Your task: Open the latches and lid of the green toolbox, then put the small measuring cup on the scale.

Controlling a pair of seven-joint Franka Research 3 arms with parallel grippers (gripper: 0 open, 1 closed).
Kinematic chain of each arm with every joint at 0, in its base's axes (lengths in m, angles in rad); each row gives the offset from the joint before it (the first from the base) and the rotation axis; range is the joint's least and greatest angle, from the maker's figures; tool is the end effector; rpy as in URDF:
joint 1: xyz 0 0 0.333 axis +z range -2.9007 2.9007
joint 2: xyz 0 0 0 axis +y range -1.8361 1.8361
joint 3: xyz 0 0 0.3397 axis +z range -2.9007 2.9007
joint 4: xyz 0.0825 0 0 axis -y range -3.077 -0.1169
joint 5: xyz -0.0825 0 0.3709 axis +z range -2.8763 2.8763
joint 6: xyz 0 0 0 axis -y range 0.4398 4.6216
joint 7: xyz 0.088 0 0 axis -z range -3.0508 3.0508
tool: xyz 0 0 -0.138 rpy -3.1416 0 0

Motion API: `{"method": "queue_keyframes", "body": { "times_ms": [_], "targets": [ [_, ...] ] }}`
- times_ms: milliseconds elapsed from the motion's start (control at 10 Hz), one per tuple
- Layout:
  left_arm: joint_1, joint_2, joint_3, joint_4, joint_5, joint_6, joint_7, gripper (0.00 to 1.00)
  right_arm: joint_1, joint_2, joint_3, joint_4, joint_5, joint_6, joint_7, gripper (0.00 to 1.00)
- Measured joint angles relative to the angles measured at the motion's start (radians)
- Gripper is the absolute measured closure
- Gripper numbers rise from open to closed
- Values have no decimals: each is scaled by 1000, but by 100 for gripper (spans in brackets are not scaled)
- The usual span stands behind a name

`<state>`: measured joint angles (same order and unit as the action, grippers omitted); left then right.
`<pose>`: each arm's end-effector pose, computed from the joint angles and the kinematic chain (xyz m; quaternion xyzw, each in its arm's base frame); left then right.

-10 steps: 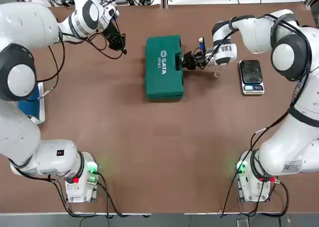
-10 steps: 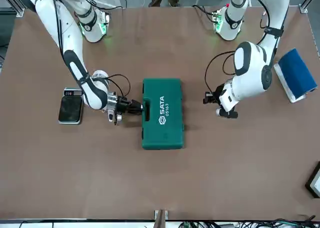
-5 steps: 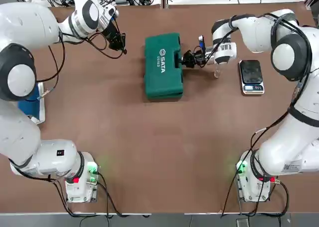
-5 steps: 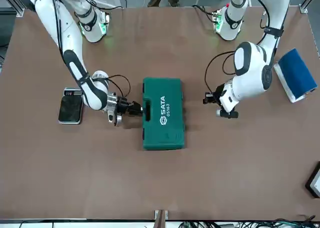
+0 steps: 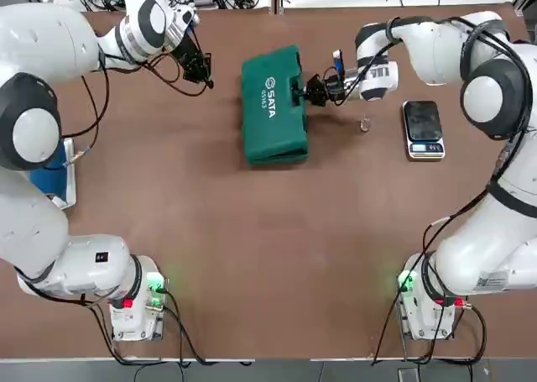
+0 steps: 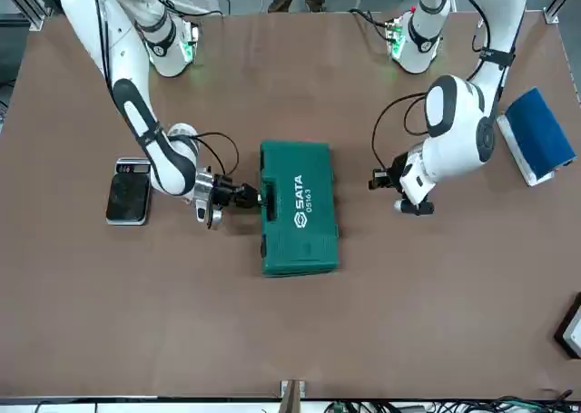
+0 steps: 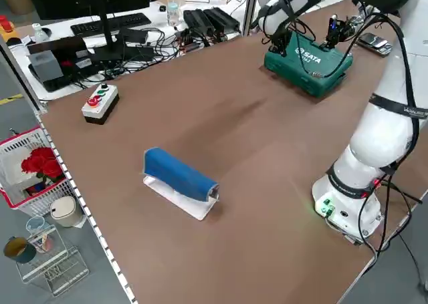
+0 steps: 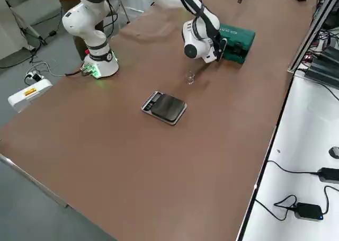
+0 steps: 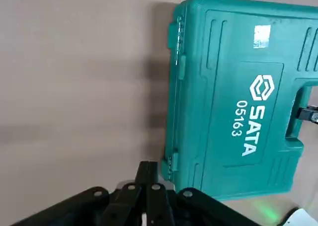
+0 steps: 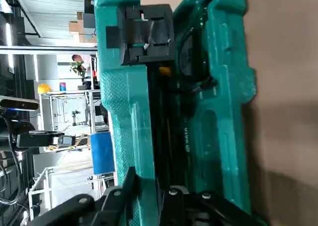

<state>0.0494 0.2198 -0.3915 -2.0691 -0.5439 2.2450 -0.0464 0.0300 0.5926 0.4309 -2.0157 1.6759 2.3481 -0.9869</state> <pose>0.5346 -0.2137 0.3402 0.9682 0.0317 -0.0668 0.2391 0.5354 0.2993 0.1949 -0.8252 0.0485 -0.0258 0.5622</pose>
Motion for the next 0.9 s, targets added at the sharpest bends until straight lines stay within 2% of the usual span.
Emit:
{"method": "queue_keyframes", "body": {
  "times_ms": [500,800,900],
  "targets": [
    [-4,1,-1,13,0,1,-22,99,7,-77,22,2,-6,3,145,77],
    [-7,11,-1,13,0,7,-50,99,6,-104,74,15,-6,72,236,71],
    [-7,18,-1,13,0,16,-52,99,6,-116,91,21,-6,83,268,65]
  ]
}}
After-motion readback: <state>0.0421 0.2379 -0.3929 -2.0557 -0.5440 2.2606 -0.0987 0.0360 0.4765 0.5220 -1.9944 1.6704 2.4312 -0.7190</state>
